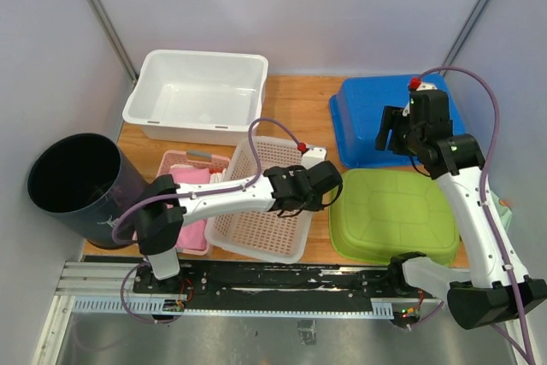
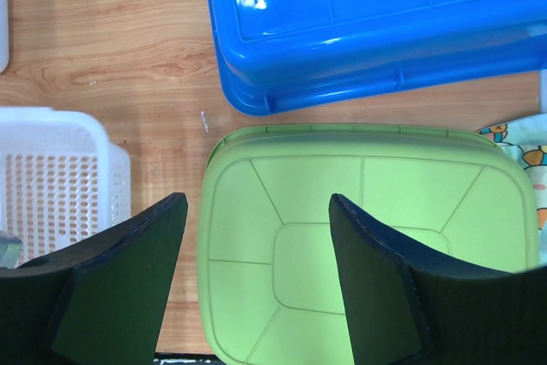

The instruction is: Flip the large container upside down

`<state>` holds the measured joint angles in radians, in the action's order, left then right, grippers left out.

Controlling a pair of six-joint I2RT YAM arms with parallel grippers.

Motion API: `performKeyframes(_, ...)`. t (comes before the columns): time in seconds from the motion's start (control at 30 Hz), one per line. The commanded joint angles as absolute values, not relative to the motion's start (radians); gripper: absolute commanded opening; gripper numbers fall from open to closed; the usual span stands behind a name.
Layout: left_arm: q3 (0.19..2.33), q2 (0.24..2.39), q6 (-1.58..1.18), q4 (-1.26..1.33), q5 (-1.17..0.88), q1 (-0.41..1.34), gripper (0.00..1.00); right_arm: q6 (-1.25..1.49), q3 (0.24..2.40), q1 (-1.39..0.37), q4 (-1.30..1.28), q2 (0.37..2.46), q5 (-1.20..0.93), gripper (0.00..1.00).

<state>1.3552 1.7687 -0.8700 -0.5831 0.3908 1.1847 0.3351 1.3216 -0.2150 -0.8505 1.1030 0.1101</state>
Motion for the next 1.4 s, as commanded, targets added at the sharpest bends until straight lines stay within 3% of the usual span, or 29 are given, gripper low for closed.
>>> performKeyframes(0.0, 1.434, 1.636, -0.807, -0.544, 0.272, 1.193, 0.1, 0.304, 1.381, -0.187, -0.894, 1.087, 0.144, 0.69)
performKeyframes(0.1, 1.446, 1.547, -0.803, -0.513, 0.209, 1.187, 0.01, 0.303, 1.405, -0.184, -0.9, 1.081, 0.138, 0.69)
performKeyframes(0.3, 1.353, 1.382, -0.905, -0.33, -0.057, 1.088, 0.0, 0.31, 1.435, -0.182, -0.906, 1.069, 0.119, 0.69)
performKeyframes(0.53, 1.115, 1.252, -1.123, 0.054, -0.353, 0.956, 0.0, 0.311, 1.447, -0.18, -0.913, 1.057, 0.119, 0.69)
performKeyframes(0.8, 0.84, 1.183, -1.337, 0.308, -0.45, 0.839, 0.0, 0.324, 1.444, -0.181, -0.913, 1.06, 0.111, 0.69)
performKeyframes(1.03, 0.67, 1.102, -1.386, 0.303, -0.507, 0.708, 0.01, 0.341, 1.439, -0.181, -0.903, 1.069, 0.095, 0.69)
performKeyframes(1.17, 0.594, 1.088, -1.36, 0.252, -0.554, 0.647, 0.13, 0.348, 1.432, -0.18, -0.895, 1.077, 0.088, 0.68)
performKeyframes(1.37, 0.571, 1.069, -1.192, 0.026, -0.521, 0.57, 0.5, 0.354, 1.424, -0.18, -0.891, 1.083, 0.083, 0.68)
